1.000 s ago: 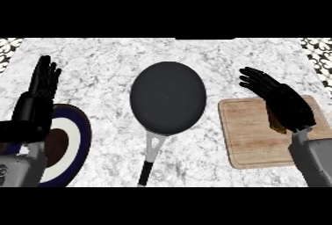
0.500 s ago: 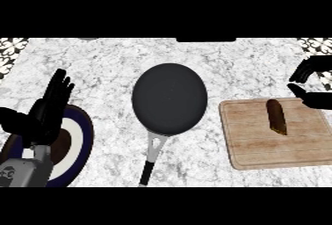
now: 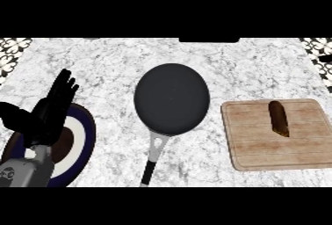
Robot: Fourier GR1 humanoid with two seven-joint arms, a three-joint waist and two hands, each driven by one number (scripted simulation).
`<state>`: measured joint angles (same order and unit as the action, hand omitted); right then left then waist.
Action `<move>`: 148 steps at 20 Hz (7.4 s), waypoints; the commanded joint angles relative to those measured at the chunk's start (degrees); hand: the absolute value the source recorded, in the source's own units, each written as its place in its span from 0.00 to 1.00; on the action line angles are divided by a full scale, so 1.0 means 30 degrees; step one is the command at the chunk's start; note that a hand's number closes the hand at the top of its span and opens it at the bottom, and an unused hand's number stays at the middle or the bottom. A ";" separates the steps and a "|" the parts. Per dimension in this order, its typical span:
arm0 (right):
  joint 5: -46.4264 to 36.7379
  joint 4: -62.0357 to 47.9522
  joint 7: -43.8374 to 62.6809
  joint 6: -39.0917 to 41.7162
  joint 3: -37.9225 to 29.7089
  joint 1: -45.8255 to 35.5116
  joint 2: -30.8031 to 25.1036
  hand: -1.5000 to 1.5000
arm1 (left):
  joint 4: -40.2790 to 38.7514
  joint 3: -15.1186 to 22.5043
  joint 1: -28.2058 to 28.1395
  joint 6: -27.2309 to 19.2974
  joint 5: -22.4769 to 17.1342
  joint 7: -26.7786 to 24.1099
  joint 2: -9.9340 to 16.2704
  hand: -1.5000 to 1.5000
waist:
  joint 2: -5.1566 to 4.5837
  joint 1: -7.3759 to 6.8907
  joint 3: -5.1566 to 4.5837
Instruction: Pick the sweet potato from the cutting board and place it in the pan
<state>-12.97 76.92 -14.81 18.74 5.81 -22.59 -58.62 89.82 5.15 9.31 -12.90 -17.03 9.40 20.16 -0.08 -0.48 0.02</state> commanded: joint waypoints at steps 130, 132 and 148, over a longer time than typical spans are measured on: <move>-1.8527 -0.6648 3.3047 -0.6716 0.7889 -1.5601 1.9527 1.00 | -0.0643 -0.2068 0.2287 0.2663 0.3645 0.1872 -0.3560 0.50 | -0.0076 -0.1588 -0.0042; -1.9011 -0.6110 3.2936 -0.7551 0.8152 -1.4578 1.9526 1.00 | -0.0784 -0.1922 0.1873 0.2362 0.3902 0.1662 -0.3850 0.50 | -0.0016 -0.0968 -0.0022; -1.8976 -1.0178 2.7211 -1.5072 0.6683 -0.9947 1.9531 1.00 | 0.0769 -0.3368 0.0813 0.3191 0.2736 0.2075 -0.2726 0.50 | -0.0173 -0.0638 0.0002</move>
<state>-70.58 52.47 62.83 -16.68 28.21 -52.88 -0.58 90.77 -3.54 11.41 -4.16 -7.48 14.22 10.69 -0.49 -2.28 0.02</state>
